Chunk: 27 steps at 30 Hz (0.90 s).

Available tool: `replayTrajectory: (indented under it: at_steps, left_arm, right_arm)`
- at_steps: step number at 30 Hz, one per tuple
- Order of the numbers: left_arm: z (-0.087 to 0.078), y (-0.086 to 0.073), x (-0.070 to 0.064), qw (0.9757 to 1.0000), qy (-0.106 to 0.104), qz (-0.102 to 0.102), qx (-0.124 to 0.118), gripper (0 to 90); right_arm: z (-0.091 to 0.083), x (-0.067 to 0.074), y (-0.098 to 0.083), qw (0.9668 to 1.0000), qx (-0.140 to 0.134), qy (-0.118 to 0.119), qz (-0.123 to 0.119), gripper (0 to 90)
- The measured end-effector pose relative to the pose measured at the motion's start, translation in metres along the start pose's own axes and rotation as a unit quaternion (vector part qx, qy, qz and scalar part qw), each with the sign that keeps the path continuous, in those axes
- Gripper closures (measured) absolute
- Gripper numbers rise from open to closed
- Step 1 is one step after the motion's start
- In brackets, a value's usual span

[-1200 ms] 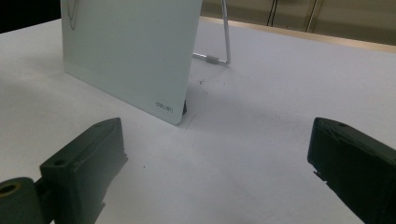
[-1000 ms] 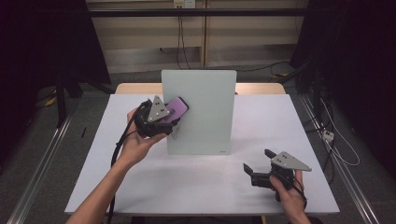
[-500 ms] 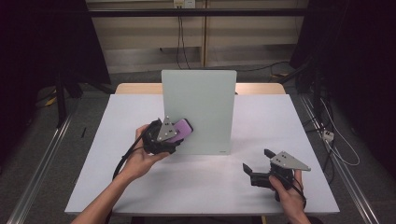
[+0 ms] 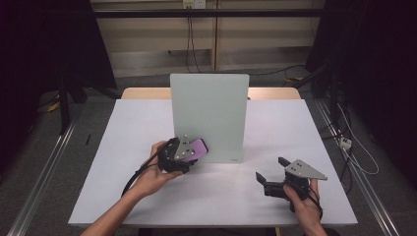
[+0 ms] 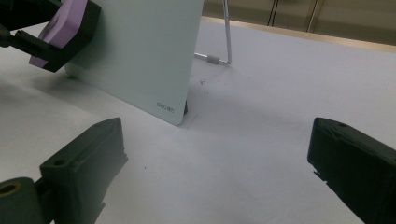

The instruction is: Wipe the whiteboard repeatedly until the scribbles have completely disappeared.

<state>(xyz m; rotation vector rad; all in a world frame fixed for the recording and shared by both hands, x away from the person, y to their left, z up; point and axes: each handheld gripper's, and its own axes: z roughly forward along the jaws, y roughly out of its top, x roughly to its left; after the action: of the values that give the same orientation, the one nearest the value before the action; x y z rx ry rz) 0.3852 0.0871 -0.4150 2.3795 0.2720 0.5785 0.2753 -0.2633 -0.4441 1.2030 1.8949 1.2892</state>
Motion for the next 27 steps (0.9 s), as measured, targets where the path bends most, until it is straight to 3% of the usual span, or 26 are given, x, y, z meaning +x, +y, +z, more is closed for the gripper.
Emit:
replayTrajectory:
  at_steps: [8, 22, 27]
  left_arm:
    - [-0.002, 0.0, 0.004, 0.9999, -0.007, -0.007, -0.001, 41.2]
    - [-0.022, 0.003, 0.023, 0.9986, 0.025, -0.031, -0.034, 41.2]
    - [-0.037, 0.012, 0.041, 0.9967, 0.046, -0.041, -0.053, 41.2]
  right_arm:
    - [-0.001, 0.0, 0.0, 1.0, 0.0, 0.0, -0.001, 3.8]
    - [0.0, 0.0, 0.0, 1.0, 0.0, 0.0, -0.002, 3.8]
    - [0.0, 0.0, 0.0, 1.0, 0.001, 0.0, -0.001, 3.8]
